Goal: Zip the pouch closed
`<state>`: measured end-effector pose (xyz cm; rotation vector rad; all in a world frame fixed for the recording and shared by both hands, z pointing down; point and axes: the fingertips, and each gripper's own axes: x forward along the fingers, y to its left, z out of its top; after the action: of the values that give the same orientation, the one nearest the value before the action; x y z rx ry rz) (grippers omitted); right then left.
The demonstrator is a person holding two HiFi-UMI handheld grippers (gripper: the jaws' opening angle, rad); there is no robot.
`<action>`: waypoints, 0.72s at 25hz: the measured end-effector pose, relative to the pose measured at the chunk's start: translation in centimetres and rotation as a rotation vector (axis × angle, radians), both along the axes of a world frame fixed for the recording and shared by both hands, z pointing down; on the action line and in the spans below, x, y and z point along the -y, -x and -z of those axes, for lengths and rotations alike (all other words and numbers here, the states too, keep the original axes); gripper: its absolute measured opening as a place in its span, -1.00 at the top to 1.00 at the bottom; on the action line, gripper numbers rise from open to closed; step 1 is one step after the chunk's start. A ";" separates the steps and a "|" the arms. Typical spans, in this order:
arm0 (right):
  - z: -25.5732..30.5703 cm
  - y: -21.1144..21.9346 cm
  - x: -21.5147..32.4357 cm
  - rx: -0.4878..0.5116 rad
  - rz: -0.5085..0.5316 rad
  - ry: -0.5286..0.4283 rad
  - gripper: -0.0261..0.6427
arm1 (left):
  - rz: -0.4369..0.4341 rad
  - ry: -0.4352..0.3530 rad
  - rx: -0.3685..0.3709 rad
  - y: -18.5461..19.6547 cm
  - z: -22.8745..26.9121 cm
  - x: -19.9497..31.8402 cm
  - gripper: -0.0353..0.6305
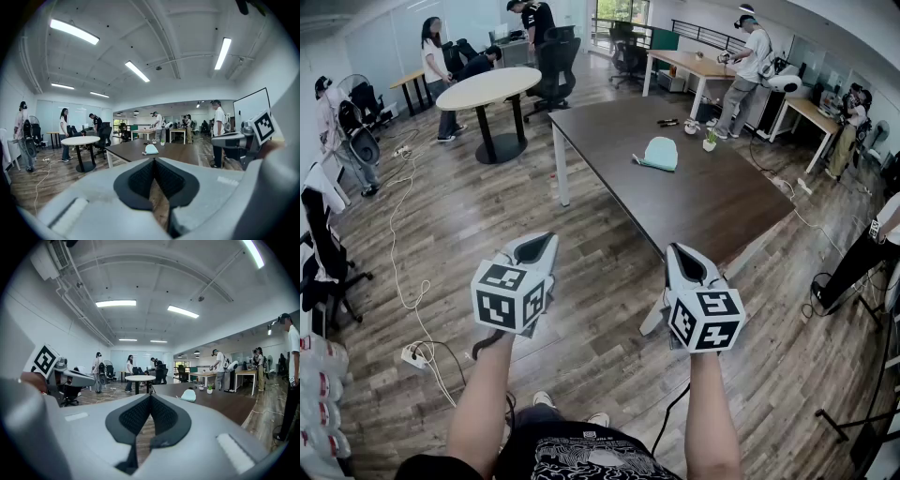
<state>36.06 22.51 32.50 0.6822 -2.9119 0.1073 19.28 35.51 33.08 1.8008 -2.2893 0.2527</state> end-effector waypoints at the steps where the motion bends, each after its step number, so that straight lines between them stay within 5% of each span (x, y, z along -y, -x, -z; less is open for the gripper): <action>1: -0.2 0.0 -0.1 0.000 0.000 0.003 0.92 | -0.001 0.001 0.001 0.0 -0.2 -0.1 0.88; 18: -2.9 5.7 2.7 -0.037 -0.087 0.052 0.83 | -0.070 0.016 -0.056 7.1 -2.8 4.3 0.78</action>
<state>30.34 19.85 35.44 0.7933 -2.8334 0.1775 12.18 31.25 35.92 1.8585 -2.1831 0.2284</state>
